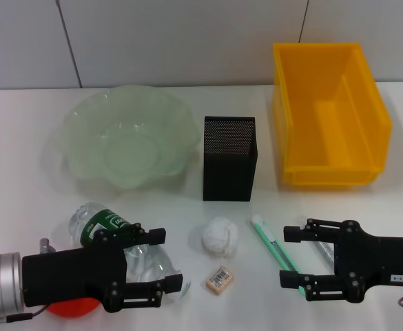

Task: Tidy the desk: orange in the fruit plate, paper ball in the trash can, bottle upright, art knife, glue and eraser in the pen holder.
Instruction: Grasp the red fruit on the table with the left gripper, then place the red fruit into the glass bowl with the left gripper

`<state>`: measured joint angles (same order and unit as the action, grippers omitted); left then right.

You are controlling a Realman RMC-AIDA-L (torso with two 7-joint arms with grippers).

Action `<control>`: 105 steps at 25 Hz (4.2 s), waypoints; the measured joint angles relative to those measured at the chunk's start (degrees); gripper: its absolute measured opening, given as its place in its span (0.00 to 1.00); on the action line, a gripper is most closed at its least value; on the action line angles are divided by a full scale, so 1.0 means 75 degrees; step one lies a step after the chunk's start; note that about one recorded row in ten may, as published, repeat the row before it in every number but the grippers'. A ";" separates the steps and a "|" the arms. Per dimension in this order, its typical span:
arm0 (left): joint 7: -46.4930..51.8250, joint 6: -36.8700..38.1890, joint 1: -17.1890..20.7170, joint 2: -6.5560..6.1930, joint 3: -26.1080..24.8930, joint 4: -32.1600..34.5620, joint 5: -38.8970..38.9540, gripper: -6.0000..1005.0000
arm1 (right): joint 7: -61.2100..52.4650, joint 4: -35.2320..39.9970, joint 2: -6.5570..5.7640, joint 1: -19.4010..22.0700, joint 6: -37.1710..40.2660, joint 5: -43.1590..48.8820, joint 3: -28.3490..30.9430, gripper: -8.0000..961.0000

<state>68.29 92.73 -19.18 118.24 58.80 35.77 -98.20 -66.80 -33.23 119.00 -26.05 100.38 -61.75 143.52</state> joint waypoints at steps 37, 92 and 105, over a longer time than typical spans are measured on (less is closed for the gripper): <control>-0.0278 -0.0190 0.1497 -0.0242 -0.1464 0.0783 -0.0012 0.75 | -0.0021 0.0010 0.0002 0.0140 -0.0302 -0.0058 0.0071 0.80; -0.0150 -0.2559 -0.1696 0.0041 -0.2859 0.0473 -0.0526 0.06 | -0.0093 0.0036 0.0013 0.0180 -0.0387 -0.0076 0.0070 0.80; -0.0172 -0.3895 -0.2093 0.0078 -0.2475 -0.0102 -0.0327 0.24 | -0.0196 0.0033 0.0013 0.0180 -0.0362 -0.0084 0.0071 0.80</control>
<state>67.00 63.52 -34.88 118.82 40.24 35.01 -100.66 -68.27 -32.98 119.09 -24.69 97.66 -62.38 144.05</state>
